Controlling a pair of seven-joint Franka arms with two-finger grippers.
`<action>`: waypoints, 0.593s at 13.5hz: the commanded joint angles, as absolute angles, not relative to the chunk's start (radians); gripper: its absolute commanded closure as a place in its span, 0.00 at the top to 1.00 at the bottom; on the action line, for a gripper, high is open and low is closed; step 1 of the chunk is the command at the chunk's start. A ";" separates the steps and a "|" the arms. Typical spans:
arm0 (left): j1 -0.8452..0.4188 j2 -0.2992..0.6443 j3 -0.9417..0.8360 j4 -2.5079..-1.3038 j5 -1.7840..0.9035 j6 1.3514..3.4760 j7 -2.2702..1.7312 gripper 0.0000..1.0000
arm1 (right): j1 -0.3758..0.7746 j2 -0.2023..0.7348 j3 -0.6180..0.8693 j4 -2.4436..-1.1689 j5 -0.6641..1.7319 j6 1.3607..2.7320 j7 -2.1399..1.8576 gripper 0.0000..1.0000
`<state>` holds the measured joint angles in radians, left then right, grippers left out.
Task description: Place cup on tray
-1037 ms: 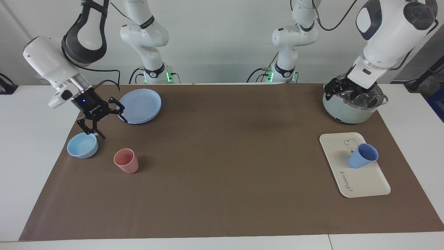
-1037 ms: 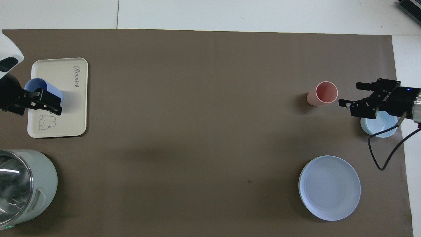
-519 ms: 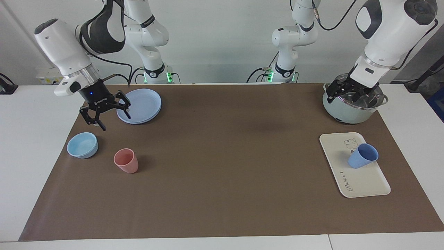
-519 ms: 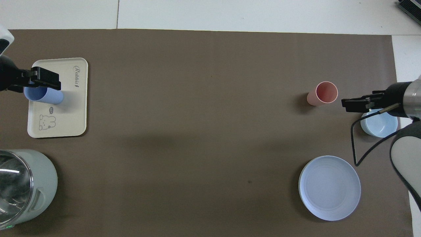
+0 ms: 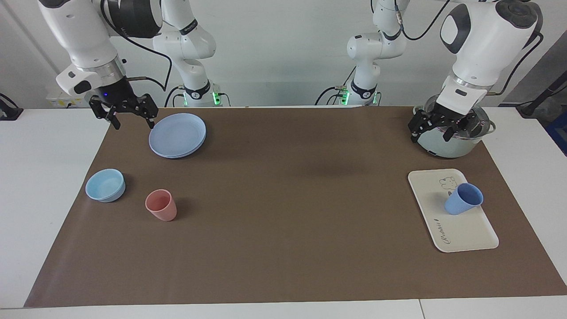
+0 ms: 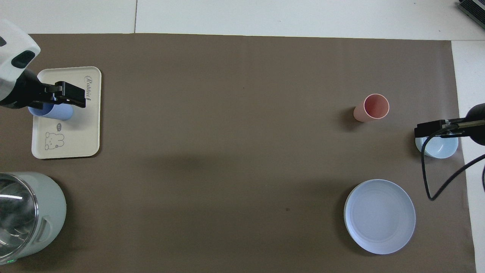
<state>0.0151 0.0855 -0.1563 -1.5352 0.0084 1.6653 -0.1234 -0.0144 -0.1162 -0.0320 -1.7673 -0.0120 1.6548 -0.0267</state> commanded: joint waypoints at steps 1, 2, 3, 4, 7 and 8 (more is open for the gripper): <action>0.005 0.057 -0.144 -1.572 0.029 1.678 -0.147 1.00 | 0.018 -0.048 -0.083 -1.585 -0.028 1.473 -0.003 1.00; 0.011 0.055 -0.144 -1.578 0.031 1.678 -0.143 1.00 | 0.047 -0.040 -0.107 -1.575 -0.023 1.457 -0.002 1.00; 0.012 0.046 -0.143 -1.592 0.031 1.681 -0.140 1.00 | 0.093 -0.037 -0.150 -1.572 -0.025 1.456 -0.002 1.00; 0.014 0.041 -0.140 -1.601 0.031 1.678 -0.138 1.00 | 0.113 -0.035 -0.173 -1.572 -0.023 1.457 -0.002 1.00; 0.014 0.041 -0.135 -1.600 0.035 1.667 -0.140 1.00 | 0.065 -0.049 -0.150 -1.589 -0.023 1.460 -0.014 1.00; 0.014 0.043 -0.135 -1.595 0.054 1.663 -0.140 1.00 | 0.064 -0.049 -0.158 -1.588 -0.021 1.462 -0.009 1.00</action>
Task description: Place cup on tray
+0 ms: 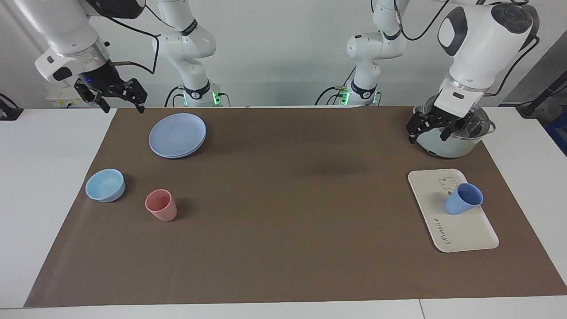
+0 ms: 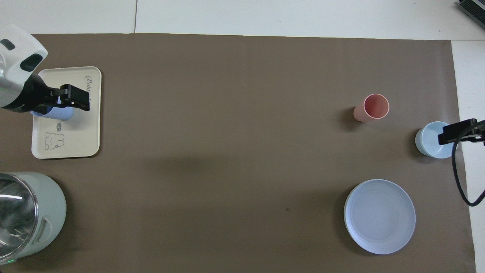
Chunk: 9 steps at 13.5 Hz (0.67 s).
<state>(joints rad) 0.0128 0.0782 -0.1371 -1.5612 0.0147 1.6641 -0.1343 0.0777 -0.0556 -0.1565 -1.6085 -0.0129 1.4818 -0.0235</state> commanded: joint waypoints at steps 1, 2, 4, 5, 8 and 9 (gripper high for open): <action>0.011 0.043 -0.135 -1.592 0.083 1.649 -0.138 1.00 | 0.064 -0.049 -0.163 -1.577 -0.015 1.469 -0.011 1.00; 0.006 0.041 -0.135 -1.592 0.095 1.637 -0.140 1.00 | 0.071 -0.054 -0.153 -1.575 -0.014 1.470 -0.006 1.00; 0.008 0.034 -0.135 -1.588 0.095 1.618 -0.147 1.00 | 0.081 -0.060 -0.149 -1.575 -0.020 1.460 -0.003 1.00; 0.009 0.026 -0.137 -1.588 0.094 1.618 -0.150 1.00 | 0.081 -0.061 -0.147 -1.575 -0.020 1.459 -0.003 1.00; 0.012 0.020 -0.137 -1.569 0.083 1.623 -0.153 1.00 | 0.081 -0.072 -0.143 -1.592 -0.031 1.466 -0.008 1.00; 0.012 0.015 -0.135 -1.568 0.081 1.620 -0.153 1.00 | 0.081 -0.069 -0.141 -1.588 -0.041 1.463 -0.008 1.00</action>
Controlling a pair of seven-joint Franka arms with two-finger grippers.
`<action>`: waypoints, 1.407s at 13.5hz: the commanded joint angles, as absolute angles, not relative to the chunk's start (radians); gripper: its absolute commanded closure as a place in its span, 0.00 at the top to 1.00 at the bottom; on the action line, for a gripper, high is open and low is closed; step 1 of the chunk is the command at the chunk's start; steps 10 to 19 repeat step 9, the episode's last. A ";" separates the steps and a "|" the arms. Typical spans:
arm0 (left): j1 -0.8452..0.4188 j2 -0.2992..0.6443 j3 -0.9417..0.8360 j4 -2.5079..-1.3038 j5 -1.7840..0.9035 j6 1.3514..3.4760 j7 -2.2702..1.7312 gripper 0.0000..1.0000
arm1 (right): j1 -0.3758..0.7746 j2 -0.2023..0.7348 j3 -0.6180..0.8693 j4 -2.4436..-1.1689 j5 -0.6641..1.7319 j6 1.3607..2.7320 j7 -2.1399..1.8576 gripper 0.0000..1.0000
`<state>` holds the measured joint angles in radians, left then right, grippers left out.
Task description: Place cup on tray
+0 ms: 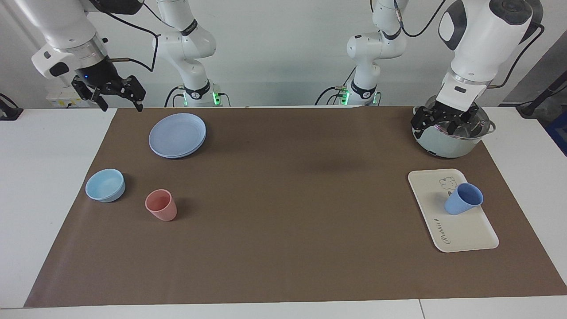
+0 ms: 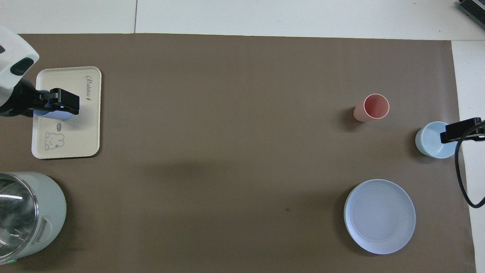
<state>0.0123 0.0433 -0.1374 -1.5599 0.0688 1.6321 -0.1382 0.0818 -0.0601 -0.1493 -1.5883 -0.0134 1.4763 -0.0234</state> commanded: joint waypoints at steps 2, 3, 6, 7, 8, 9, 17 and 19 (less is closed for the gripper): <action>0.012 0.005 -0.135 -1.568 0.081 1.620 -0.150 1.00 | 0.081 -0.071 -0.141 -1.588 -0.044 1.456 -0.008 1.00; 0.012 0.002 -0.133 -1.569 0.066 1.621 -0.149 1.00 | 0.081 -0.069 -0.141 -1.583 -0.046 1.444 -0.008 1.00; 0.012 0.000 -0.133 -1.569 0.045 1.621 -0.147 1.00 | 0.081 -0.072 -0.129 -1.589 -0.044 1.440 -0.006 1.00; 0.012 0.000 -0.133 -1.569 0.044 1.621 -0.146 1.00 | 0.080 -0.072 -0.129 -1.589 -0.044 1.440 -0.008 1.00; 0.012 0.000 -0.135 -1.569 0.044 1.621 -0.146 1.00 | 0.080 -0.072 -0.129 -1.589 -0.044 1.440 -0.006 1.00; 0.012 0.000 -0.135 -1.569 0.032 1.621 -0.146 1.00 | 0.080 -0.072 -0.129 -1.589 -0.044 1.440 -0.005 1.00; 0.012 0.000 -0.135 -1.569 0.032 1.621 -0.146 1.00 | 0.080 -0.072 -0.129 -1.589 -0.044 1.440 -0.005 1.00; 0.012 0.000 -0.135 -1.569 0.032 1.621 -0.146 1.00 | 0.080 -0.072 -0.129 -1.589 -0.044 1.440 -0.005 1.00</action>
